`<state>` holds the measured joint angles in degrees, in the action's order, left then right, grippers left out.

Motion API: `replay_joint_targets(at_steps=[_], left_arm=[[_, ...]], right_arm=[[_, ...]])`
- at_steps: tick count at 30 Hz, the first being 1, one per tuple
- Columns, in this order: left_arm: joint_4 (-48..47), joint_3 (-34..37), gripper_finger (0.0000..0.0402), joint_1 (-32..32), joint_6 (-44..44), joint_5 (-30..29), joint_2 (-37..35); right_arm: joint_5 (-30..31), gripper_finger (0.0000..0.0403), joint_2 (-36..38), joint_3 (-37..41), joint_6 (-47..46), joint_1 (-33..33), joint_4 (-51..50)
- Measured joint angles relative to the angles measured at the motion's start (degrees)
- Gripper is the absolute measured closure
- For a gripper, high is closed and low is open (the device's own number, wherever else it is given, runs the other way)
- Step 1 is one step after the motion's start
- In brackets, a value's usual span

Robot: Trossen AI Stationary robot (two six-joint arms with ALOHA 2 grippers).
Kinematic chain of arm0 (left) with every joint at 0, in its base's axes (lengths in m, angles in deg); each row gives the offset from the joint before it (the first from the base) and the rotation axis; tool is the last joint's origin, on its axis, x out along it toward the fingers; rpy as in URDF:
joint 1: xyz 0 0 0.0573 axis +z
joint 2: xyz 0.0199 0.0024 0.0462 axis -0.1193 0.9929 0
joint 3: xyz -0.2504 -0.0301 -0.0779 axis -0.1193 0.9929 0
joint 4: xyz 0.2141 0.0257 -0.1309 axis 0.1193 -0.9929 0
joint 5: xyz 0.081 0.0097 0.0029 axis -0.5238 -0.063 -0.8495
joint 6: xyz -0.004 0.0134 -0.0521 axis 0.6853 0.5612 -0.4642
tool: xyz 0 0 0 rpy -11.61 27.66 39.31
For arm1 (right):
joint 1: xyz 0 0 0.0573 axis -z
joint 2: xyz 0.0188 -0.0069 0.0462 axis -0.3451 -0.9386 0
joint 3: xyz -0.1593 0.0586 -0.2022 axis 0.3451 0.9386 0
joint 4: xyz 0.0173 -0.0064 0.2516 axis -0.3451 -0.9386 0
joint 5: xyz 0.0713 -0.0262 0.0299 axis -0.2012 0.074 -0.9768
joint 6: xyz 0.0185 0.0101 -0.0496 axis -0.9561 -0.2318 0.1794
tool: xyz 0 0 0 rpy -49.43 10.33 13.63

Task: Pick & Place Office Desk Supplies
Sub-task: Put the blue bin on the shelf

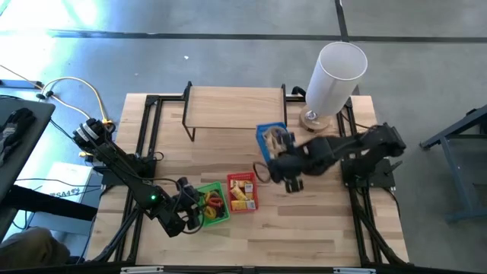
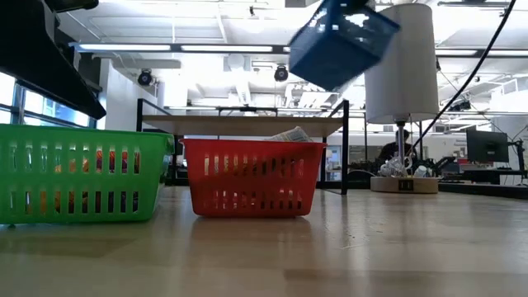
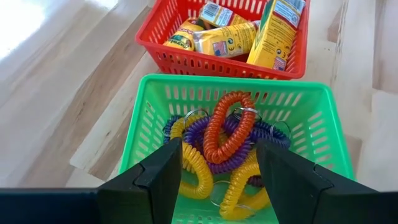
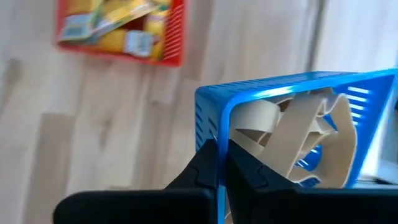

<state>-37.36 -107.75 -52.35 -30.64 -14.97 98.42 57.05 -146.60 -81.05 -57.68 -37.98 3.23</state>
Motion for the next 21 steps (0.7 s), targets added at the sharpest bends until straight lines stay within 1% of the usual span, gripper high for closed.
replay_joint_targets(at_steps=[3, 6, 11, 16, 21], left_arm=[[0.0, 0.0, 0.0201, 0.0, 3.2, 0.0, 0.0], [0.0, 0.0, 0.0201, 0.0, 4.8, 0.0, 0.0], [0.0, 0.0, 0.0201, 0.0, 4.9, 0.0, 0.0], [0.2, 0.0, 0.0201, 0.0, 7.9, 0.0, 0.0], [0.2, 0.0, 0.0201, 0.0, 9.2, -0.4, 0.0]], right_arm=[[0.1, 0.04, -1.1, -3.8, 4.1, 4.1, 0.0], [0.1, 0.04, -1.3, -5.8, 7.5, 7.8, 0.2], [-0.3, 0.04, -1.9, -6.0, 11.6, 13.9, 4.3], [-0.4, 0.04, -5.8, -6.0, 16.1, 19.1, 7.3], [-0.2, 0.04, -9.8, -5.9, 16.7, 23.6, 6.7]])
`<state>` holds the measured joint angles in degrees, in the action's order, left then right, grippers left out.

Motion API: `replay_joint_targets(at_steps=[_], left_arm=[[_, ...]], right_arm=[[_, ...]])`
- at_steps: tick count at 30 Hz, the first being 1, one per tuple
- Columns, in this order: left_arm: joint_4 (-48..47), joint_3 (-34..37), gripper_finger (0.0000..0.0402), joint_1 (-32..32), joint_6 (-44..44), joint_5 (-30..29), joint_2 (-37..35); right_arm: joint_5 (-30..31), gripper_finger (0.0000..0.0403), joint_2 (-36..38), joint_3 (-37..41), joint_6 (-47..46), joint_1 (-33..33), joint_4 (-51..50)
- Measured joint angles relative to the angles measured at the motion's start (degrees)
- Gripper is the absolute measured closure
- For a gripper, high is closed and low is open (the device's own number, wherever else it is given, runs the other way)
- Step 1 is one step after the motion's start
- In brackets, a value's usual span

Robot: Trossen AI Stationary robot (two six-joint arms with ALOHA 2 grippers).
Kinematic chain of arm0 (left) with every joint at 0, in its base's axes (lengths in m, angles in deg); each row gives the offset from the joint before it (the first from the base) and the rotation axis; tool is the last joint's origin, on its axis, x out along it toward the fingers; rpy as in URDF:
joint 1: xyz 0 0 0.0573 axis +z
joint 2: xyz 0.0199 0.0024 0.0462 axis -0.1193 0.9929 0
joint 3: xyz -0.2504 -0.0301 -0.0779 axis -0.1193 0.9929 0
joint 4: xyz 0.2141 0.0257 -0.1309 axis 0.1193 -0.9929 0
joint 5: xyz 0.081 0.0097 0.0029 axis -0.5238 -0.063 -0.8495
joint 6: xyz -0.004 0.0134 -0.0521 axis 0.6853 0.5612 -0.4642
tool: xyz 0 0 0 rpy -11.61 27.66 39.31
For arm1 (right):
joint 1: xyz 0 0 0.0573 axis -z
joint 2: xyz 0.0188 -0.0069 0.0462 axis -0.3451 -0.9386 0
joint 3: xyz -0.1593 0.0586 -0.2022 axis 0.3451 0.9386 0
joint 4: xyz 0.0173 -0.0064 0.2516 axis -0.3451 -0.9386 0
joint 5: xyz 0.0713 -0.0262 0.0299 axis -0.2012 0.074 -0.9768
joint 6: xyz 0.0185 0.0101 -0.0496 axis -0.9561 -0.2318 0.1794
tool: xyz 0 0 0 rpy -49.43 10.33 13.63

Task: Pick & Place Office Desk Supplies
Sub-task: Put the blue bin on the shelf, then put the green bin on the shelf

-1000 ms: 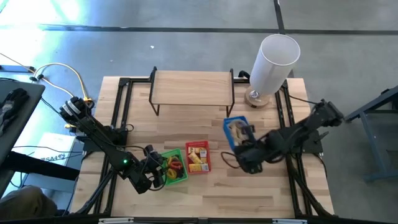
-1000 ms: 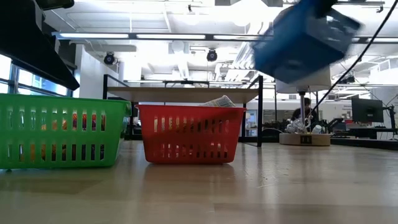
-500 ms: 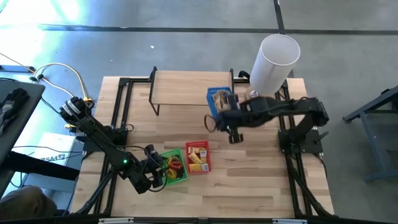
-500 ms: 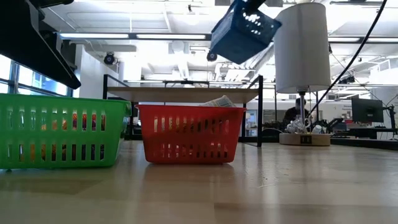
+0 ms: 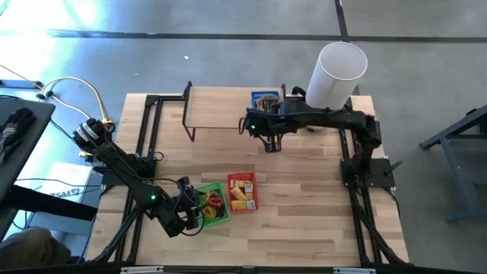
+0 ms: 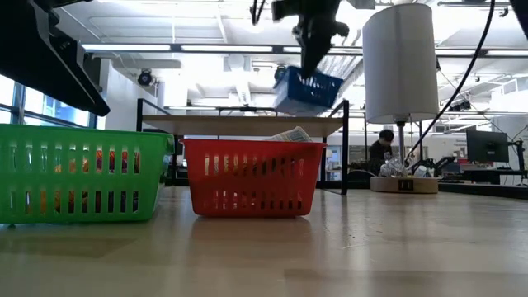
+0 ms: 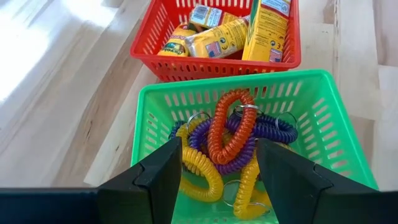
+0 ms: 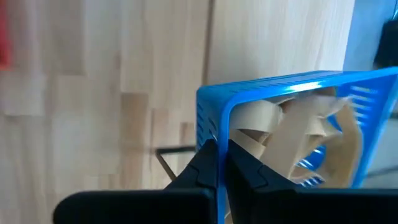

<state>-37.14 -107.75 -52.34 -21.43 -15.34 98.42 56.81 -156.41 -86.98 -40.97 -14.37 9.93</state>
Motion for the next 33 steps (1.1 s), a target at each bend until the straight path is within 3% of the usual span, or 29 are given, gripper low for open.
replay_joint_targets(at_steps=[7, 12, 23, 33], left_arm=[[0.0, 0.0, 0.0201, 0.0, 0.1, 0.0, 0.0], [0.0, 0.0, 0.0201, 0.5, 0.1, 0.0, 0.0], [0.2, 0.0, 0.0201, 2.3, -0.2, 0.4, 0.0], [0.2, 0.0, 0.0201, 2.3, -0.2, 0.5, 0.0]], right_arm=[[-0.3, 0.04, -2.6, 0.0, 1.2, 3.2, -1.5], [-5.8, 0.0399, -2.7, 0.0, 1.5, 4.2, 0.4], [-5.1, 0.0392, -2.7, 0.0, 0.4, 5.1, 3.5], [-7.6, 0.0343, -2.7, 0.0, -4.0, 5.9, 3.1]])
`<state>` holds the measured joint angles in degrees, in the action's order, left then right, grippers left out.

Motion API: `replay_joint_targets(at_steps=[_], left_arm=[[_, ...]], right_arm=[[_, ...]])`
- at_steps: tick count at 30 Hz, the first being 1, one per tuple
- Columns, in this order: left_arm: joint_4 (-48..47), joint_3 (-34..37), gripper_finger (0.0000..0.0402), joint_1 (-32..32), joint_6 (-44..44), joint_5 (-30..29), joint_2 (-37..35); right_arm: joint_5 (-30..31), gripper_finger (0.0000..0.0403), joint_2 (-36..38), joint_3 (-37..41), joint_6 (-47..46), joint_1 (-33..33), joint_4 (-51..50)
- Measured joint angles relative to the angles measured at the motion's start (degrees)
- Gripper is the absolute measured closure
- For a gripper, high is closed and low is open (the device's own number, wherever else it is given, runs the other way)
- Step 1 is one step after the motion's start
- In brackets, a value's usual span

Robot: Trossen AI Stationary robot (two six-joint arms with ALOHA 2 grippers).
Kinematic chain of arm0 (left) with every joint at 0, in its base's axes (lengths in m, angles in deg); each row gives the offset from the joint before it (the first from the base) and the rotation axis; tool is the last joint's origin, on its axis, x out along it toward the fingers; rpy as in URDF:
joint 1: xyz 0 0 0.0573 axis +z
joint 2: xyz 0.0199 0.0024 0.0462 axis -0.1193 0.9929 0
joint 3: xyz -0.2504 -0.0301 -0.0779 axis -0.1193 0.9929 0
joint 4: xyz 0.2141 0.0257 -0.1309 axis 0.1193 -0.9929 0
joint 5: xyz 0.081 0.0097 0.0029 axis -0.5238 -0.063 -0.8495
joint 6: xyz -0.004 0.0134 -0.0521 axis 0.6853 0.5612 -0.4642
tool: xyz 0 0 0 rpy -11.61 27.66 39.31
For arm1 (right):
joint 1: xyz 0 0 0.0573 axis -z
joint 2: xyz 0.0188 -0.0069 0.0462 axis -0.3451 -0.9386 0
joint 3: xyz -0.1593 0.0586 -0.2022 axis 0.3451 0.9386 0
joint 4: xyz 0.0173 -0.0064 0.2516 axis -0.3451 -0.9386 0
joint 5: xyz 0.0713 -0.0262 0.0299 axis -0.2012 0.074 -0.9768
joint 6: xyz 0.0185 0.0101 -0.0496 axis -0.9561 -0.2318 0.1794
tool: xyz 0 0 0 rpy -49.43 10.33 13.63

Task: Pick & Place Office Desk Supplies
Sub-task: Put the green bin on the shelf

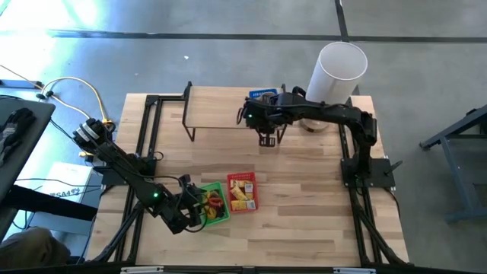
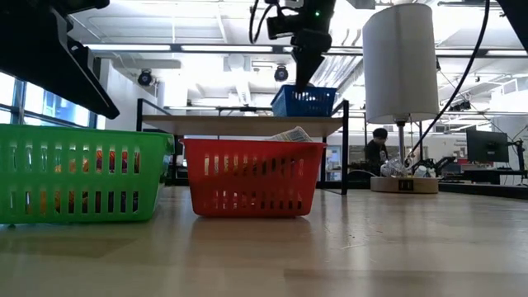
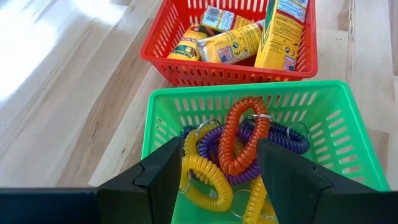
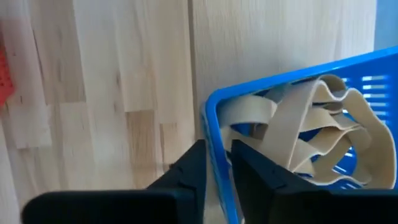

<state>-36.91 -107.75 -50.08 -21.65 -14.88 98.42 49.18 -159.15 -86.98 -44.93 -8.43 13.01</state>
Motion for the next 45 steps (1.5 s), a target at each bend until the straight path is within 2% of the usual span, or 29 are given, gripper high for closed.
replay_joint_targets(at_steps=[10, 15, 23, 27, 32, 38, 42, 45], left_arm=[[0.0, 0.0, 0.0201, 0.0, 0.0, 0.0, 0.0], [0.6, -0.9, 0.0201, 0.5, 1.2, 0.0, -1.0], [3.8, -7.6, 0.0201, -0.3, 15.0, 2.6, -2.7], [3.8, -10.7, 0.0201, -0.5, 16.9, 2.7, -2.2], [3.6, -13.6, 0.0201, -0.5, 13.5, 5.7, -0.2], [3.1, -19.0, 0.0201, -0.4, 7.9, 13.2, 6.3], [-1.5, -22.3, 0.0201, -0.3, 3.6, 16.8, 11.1], [-9.1, -24.7, 0.0201, -0.2, -0.6, 18.6, 13.8]], right_arm=[[2.5, 0.0244, 1.9, 0.0, -0.9, -1.5, 2.8], [2.4, 0.0213, 4.7, 0.0, -0.9, -4.4, 2.9], [1.7, 0.0208, 8.5, 0.0, -7.0, -12.3, 1.2], [-1.0, 0.0209, 9.5, 0.0, -11.9, -15.7, -1.8], [-3.1, 0.0209, 9.9, 0.0, -17.2, -19.6, -6.3], [-3.1, 0.021, 9.9, 0.0, -22.1, -23.0, -9.5], [-3.1, 0.021, 9.9, 0.0, -24.0, -25.6, -9.5], [-3.1, 0.021, 9.9, 0.0, -25.1, -27.6, -9.3]])
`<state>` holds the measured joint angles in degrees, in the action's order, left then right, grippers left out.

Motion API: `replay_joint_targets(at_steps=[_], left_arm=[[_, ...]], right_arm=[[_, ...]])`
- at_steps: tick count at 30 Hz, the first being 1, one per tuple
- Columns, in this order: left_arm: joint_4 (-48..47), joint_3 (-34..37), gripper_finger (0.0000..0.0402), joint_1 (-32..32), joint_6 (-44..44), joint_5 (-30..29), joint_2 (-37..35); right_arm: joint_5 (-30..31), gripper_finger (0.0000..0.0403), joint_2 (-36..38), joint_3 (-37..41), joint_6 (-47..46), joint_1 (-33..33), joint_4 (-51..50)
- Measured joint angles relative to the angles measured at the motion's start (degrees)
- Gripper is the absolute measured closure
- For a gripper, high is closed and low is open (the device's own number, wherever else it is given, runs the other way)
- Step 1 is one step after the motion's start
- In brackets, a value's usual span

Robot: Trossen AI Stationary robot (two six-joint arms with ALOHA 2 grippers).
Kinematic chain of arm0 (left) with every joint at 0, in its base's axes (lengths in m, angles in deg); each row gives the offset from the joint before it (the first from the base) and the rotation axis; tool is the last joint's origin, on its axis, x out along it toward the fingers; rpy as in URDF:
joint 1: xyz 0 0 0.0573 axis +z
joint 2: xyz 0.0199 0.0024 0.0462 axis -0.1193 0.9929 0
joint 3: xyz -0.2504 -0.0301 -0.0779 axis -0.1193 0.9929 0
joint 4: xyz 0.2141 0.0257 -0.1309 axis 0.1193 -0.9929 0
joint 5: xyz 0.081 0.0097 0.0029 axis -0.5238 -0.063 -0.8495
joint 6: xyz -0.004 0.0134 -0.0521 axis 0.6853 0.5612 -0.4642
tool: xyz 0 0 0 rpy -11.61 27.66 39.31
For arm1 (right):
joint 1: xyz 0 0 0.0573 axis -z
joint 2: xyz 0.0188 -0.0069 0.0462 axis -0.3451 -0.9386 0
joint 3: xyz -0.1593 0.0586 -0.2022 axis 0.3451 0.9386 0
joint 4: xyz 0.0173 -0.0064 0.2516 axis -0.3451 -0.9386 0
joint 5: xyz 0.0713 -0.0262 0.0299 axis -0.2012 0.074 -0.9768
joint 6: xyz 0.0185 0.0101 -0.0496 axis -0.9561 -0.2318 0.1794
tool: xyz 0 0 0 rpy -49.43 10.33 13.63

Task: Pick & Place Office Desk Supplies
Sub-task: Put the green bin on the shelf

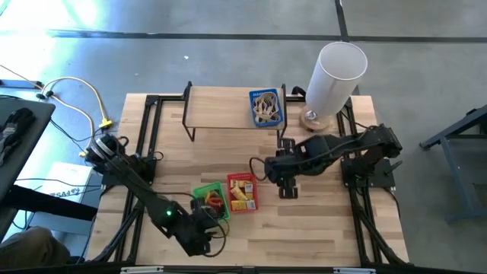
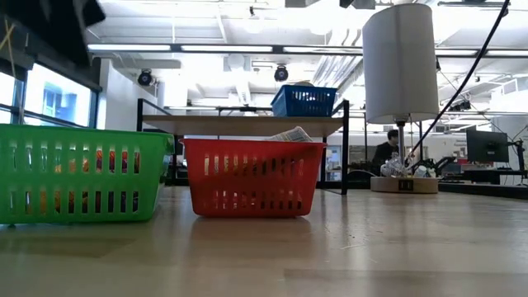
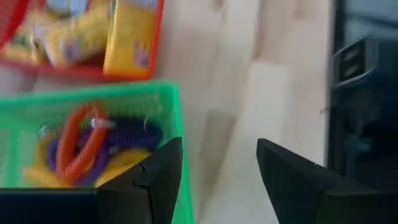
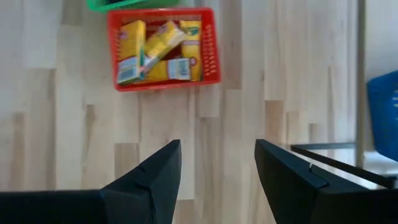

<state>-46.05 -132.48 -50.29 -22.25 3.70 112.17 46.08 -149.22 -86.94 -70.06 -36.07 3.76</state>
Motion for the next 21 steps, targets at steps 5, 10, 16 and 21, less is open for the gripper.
replay_joint_targets(at_steps=[5, 10, 16, 21], left_arm=[[-4.8, -0.8, 0.0201, 0.3, -3.5, 2.7, 3.2], [-4.6, -0.9, 0.0201, 0.6, -2.8, 7.0, 4.9], [-7.2, -0.8, 0.0201, 0.9, -2.7, 6.8, 7.1], [-8.2, -0.8, 0.0201, 1.4, -3.0, 6.5, 7.8]], right_arm=[[0.0, 0.021, 0.0, 1.9, -1.2, -3.3, 2.7], [0.2, 0.021, 0.0, 4.8, -1.7, -5.6, 5.4], [0.1, 0.021, 0.0, 8.8, -4.4, -7.6, 11.3], [0.2, 0.021, -0.1, 12.1, -4.6, -9.2, 16.8]])
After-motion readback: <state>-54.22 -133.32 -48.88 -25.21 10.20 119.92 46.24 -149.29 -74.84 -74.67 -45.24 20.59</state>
